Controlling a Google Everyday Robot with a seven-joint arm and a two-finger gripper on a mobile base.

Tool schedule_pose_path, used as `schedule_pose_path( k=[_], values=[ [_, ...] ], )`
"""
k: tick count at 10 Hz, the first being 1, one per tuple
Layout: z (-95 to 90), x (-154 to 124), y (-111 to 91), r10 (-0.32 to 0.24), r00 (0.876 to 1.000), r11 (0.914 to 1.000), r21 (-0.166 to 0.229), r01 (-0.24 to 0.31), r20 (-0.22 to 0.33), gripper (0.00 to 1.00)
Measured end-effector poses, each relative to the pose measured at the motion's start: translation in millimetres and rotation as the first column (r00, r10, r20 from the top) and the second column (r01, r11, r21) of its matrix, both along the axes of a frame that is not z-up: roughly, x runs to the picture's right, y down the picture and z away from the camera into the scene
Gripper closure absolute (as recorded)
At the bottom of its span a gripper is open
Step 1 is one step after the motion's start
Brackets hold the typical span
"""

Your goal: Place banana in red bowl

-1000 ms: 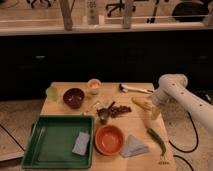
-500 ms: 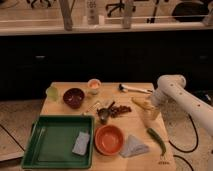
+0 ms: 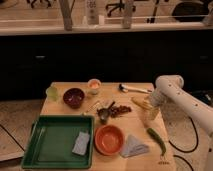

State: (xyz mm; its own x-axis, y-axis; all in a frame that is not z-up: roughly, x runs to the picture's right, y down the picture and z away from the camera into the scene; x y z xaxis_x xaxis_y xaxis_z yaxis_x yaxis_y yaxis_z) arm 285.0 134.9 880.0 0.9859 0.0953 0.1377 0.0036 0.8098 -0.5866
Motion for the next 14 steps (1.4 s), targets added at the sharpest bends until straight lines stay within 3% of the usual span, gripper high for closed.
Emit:
schedule_pose_path(
  k=[14],
  values=[
    [16.9,-35.5,-9.6,-0.047,0.998,0.9988,-0.010,0.047,0.042,0.20]
  ],
)
